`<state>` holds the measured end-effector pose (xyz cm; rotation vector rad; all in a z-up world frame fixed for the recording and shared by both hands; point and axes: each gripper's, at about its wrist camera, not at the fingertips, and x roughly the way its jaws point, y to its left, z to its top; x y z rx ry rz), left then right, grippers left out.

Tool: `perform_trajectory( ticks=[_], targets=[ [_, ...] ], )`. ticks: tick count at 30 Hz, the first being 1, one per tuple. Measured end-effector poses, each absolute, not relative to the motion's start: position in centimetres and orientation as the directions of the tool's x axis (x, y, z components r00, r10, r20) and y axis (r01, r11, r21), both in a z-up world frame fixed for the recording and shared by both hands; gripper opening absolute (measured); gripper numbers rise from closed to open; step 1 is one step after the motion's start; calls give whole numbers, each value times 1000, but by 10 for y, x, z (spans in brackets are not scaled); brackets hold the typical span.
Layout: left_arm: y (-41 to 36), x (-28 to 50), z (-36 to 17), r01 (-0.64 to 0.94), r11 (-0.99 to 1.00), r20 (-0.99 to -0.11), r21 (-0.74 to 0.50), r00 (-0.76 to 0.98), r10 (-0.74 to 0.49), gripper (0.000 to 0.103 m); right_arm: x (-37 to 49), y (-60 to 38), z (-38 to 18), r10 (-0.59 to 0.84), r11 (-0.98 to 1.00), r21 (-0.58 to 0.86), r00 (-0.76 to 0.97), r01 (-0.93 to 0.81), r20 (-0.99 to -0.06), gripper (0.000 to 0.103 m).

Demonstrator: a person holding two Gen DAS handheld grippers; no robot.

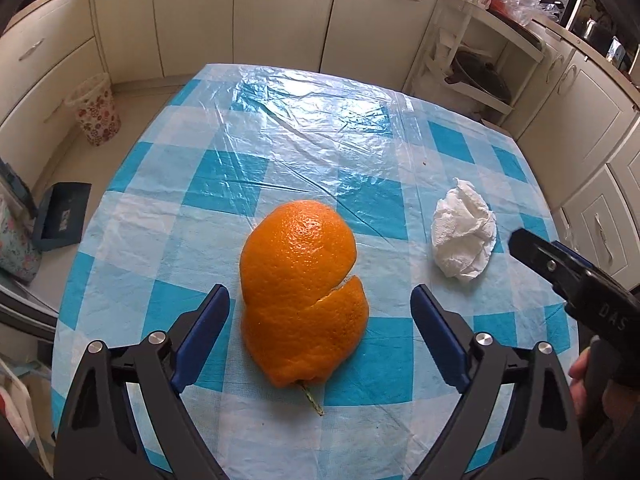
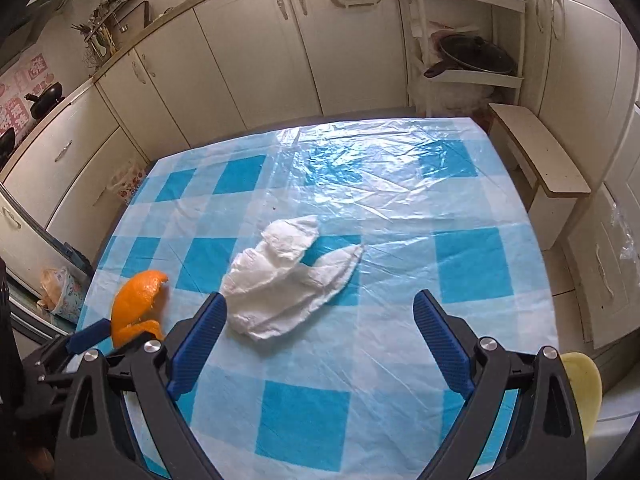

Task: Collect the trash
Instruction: 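Grasp the white tissue with the right tool, then grasp the orange peel with the left tool while the right tool holds the tissue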

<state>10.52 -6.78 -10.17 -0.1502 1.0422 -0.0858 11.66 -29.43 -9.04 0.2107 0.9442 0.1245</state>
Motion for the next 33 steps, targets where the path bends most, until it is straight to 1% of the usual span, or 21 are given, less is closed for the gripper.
perform_trajectory(
  ticks=[1,3,5,7,8,9,10,11,12,13,14,15,17,19,22,27,33],
  targets=[
    [-68,107,-103,5,984,-856,-178,493,-157,81,121,-289,-92,205,971,239,581,-18,-788,91],
    [-68,109,-106,5,983,-860,-186,483,-165,80,129,-276,-95,216,970,240,575,-35,-789,91],
    [-69,108,-107,11,984,-863,-177,479,-161,75,134,-266,-98,211,974,220,568,-54,-795,91],
    [-66,107,-108,22,981,-864,-191,471,-179,66,138,-257,-102,195,979,189,563,-70,-803,91],
    [-64,107,-108,24,979,-864,-202,466,-190,63,139,-255,-105,188,981,176,559,-77,-808,91],
    [-62,106,-108,25,978,-864,-209,463,-196,57,141,-252,-108,181,983,162,552,-82,-814,91],
    [-60,105,-108,26,976,-863,-215,462,-203,55,143,-249,-112,172,985,151,543,-85,-822,91],
    [-57,105,-108,28,974,-862,-226,461,-213,54,144,-248,-116,170,985,146,533,-88,-828,87],
    [-55,104,-108,28,971,-860,-237,458,-224,51,145,-247,-119,175,985,147,527,-94,-832,79],
    [-52,104,-107,28,968,-859,-248,456,-233,49,143,-245,-118,159,987,124,546,-102,-822,73],
    [-51,103,-108,29,966,-858,-258,452,-243,47,142,-243,-117,144,989,100,547,-111,-824,57],
    [-51,102,-108,32,962,-857,-272,447,-257,45,141,-243,-116,153,987,100,544,-125,-825,35],
    [-52,100,-108,44,956,-853,-291,440,-280,40,138,-250,-115,203,979,154,522,-134,-828,13],
    [-58,96,-106,63,956,-851,-288,440,-286,37,133,-256,-112,237,971,195,519,-136,-821,12],
    [-69,88,-100,97,955,-844,-282,449,-295,35,120,-266,-99,280,960,229,531,-162,-799,12],
    [-81,78,-89,135,954,-825,-267,479,-299,35,94,-274,-78,311,949,217,553,-230,-773,12],
    [-104,68,-80,189,948,-804,-256,503,-317,35,66,-306,-66,284,955,178,563,-236,-776,12]
  ],
)
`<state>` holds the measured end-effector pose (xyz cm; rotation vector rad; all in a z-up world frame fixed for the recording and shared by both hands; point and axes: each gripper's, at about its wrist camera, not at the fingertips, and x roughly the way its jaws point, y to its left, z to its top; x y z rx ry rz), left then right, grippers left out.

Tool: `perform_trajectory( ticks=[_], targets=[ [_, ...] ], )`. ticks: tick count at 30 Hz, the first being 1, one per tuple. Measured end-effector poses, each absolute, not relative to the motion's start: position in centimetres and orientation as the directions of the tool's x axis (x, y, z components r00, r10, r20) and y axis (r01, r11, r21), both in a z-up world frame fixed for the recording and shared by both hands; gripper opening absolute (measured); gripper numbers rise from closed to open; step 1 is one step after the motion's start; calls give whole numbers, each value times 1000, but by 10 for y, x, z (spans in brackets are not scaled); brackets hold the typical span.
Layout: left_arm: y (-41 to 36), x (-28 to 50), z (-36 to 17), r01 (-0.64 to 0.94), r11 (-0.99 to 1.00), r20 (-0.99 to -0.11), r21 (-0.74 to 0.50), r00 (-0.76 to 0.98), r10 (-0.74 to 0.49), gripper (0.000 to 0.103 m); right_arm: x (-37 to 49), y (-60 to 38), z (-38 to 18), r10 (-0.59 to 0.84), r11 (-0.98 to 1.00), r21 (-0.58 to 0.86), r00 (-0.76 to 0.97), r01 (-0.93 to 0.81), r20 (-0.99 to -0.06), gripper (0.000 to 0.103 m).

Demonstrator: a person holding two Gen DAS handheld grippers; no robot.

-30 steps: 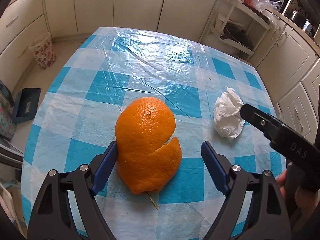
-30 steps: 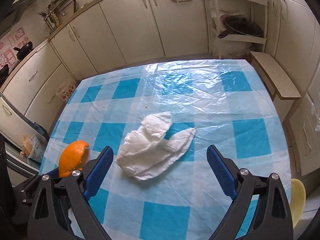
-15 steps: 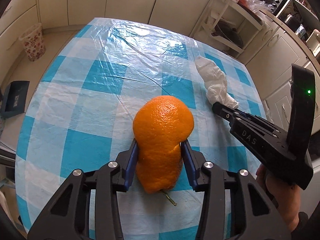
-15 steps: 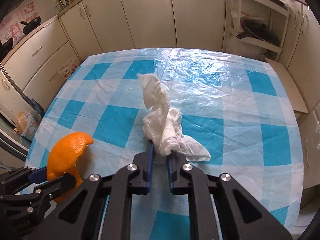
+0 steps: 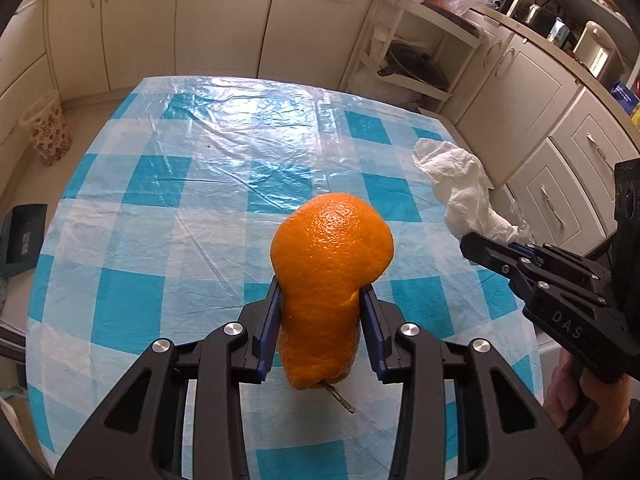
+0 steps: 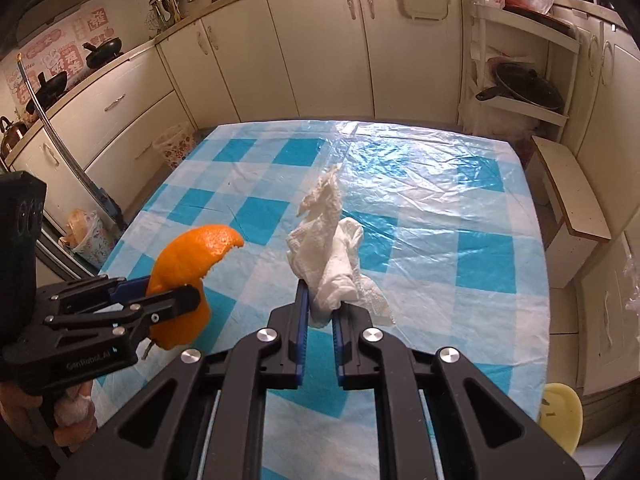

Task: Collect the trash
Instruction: 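Grasp the orange peel with the left tool while the right tool holds the tissue, then carry tissue and orange peel to the yellow bucket and open both tools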

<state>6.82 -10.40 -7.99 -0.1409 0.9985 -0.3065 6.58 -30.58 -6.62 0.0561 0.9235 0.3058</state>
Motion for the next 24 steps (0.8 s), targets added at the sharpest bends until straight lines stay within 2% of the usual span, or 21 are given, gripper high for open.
perform_trajectory(
  ticks=[4,10,15,19,24],
  targets=[
    [-127,59,-72,259,932,-779,-254,516,-356,35,49,-352,-53,224,973,143,605,-180,-764,12],
    [-182,48,-59,364,887,-745,-283,500,-443,35,12,-463,-53,76,992,124,610,36,-789,12],
    [-240,28,-53,455,837,-728,-305,456,-512,35,-12,-529,-97,13,982,100,476,158,-879,12],
    [-296,7,-58,515,792,-728,-327,398,-559,35,-21,-546,-139,15,986,73,356,149,-934,12],
    [-351,-7,-79,502,762,-730,-408,322,-603,35,-28,-557,-166,38,989,76,279,127,-960,14]
  ],
)
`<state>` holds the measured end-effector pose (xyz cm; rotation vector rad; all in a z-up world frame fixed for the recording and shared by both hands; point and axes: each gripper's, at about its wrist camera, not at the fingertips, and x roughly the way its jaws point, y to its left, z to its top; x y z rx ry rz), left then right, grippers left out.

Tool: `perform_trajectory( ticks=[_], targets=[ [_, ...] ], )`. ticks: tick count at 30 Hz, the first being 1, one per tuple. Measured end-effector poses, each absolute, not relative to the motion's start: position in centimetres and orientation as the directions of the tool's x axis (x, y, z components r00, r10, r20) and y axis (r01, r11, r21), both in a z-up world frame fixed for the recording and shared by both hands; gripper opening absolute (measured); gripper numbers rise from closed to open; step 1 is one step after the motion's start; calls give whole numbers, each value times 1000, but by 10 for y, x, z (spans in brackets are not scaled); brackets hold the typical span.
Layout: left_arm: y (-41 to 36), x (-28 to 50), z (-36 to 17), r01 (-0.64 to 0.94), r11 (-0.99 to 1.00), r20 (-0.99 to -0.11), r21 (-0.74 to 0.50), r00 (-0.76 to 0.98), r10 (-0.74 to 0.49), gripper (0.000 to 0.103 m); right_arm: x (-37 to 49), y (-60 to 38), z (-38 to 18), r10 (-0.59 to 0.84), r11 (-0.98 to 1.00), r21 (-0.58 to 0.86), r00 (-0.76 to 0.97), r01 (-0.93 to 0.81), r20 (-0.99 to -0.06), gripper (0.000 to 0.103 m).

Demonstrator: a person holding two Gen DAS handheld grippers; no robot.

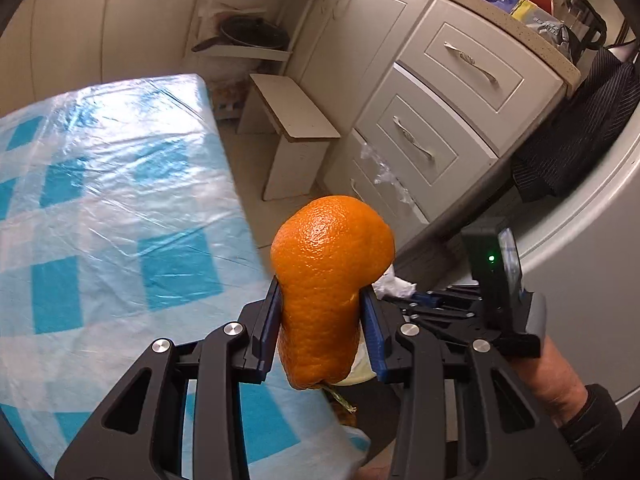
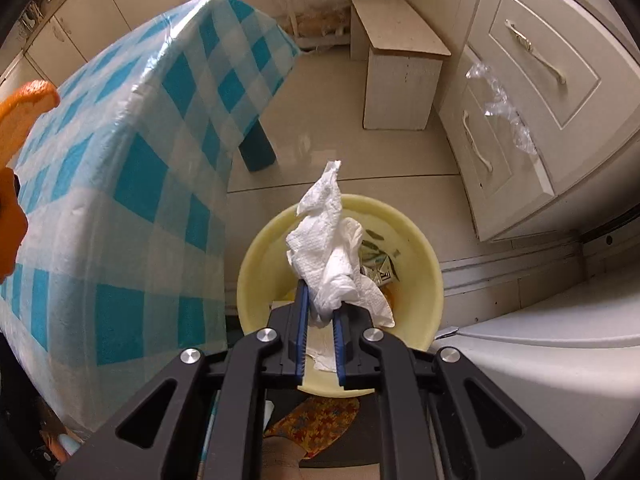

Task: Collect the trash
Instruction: 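Carry tissue and orange peel to the yellow bucket and open both tools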

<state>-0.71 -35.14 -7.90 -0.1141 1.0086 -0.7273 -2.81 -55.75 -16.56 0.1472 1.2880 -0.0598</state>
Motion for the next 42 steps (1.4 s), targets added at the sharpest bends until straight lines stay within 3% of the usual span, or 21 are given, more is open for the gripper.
perform_trajectory(
  ticks=[1,3,8,12,19,32,37,42],
  targets=[
    [-361,-9,-84,494,759,-732,-423,308,-608,35,-30,-559,-168,46,989,80,266,121,-963,19],
    [-375,-12,-94,475,760,-741,-444,282,-610,35,-31,-563,-171,27,991,60,258,121,-966,49],
    [-411,-12,-119,419,781,-778,-464,230,-585,35,-40,-583,-162,-37,980,20,280,198,-959,52],
    [-432,-13,-134,393,805,-805,-445,220,-552,35,-48,-610,-143,-113,951,-6,331,308,-937,62],
    [-458,-20,-151,398,836,-843,-378,226,-489,35,-64,-640,-104,-145,910,69,469,409,-871,68],
    [-500,-32,-181,447,852,-890,-271,220,-399,41,-60,-642,-74,-84,912,175,584,372,-807,69],
    [-508,-34,-191,453,850,-899,-268,201,-390,47,-58,-637,-71,-74,914,182,592,361,-803,69],
    [-508,-34,-191,455,851,-895,-264,213,-391,61,-56,-632,-70,-78,915,180,596,361,-799,71]
  ],
)
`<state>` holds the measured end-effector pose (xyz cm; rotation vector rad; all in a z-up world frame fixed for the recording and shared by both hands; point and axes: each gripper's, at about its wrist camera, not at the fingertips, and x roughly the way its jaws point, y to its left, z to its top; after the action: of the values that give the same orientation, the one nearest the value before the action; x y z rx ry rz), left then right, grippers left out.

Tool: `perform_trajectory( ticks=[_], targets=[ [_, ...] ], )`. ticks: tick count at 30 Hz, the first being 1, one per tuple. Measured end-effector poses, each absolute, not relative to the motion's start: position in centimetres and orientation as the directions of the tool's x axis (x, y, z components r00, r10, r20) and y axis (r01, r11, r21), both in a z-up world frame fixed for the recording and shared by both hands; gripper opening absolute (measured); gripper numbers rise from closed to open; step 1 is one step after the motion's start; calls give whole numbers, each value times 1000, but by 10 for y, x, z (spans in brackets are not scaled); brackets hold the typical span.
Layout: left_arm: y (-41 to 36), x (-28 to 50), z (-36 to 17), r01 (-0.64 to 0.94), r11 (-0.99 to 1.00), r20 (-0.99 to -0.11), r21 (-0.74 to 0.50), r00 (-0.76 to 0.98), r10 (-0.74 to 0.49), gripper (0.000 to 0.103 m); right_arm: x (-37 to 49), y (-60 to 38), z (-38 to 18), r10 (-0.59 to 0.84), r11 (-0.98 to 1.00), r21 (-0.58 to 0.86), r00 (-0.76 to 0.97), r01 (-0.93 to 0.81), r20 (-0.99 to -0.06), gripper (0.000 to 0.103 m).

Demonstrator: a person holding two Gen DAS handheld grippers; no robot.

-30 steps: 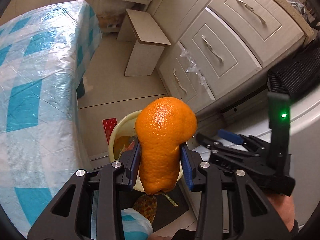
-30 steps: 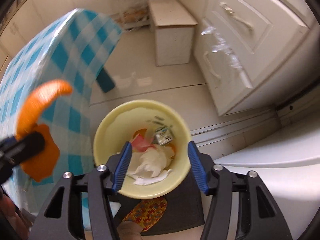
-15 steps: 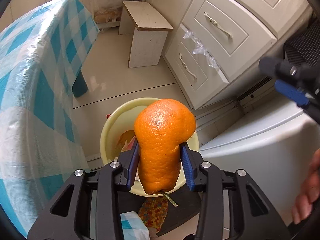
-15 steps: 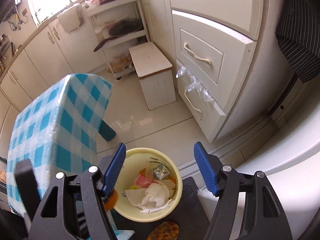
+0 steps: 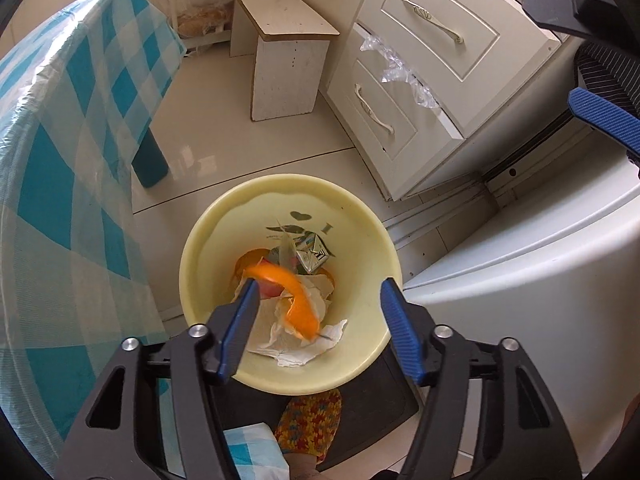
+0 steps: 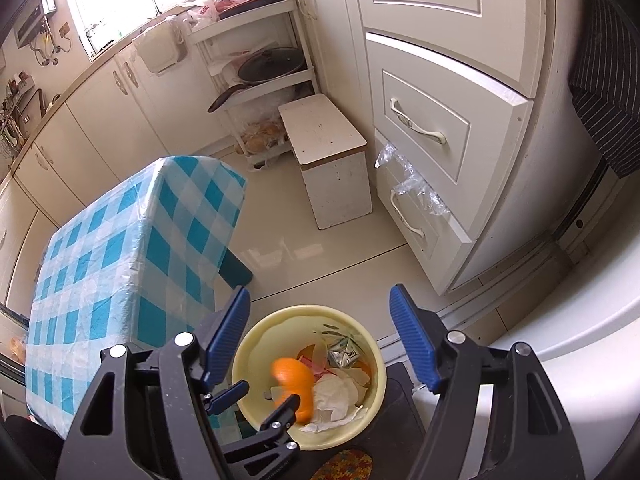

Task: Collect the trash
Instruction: 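Carry tissue and orange peel to the yellow bucket and open both tools, then reach the right tool to the floor and grasp the red wrapper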

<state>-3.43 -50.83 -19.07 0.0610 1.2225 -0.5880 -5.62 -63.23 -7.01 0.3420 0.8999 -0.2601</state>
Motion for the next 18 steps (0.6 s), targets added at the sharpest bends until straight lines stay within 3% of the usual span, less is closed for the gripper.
perform_trajectory(
  ticks=[8,10,18],
  targets=[
    [-471,-43,-144,497,811,-847,-308,244,-472,64,-44,-631,-69,-117,911,156,601,382,-791,78],
    [-450,-48,-117,532,795,-826,-291,280,-490,71,-32,-631,-76,-124,916,131,579,380,-806,79],
    [-314,-32,-35,527,839,-734,-134,516,-442,82,74,-588,-171,-72,985,-20,304,171,-950,85]
  ],
)
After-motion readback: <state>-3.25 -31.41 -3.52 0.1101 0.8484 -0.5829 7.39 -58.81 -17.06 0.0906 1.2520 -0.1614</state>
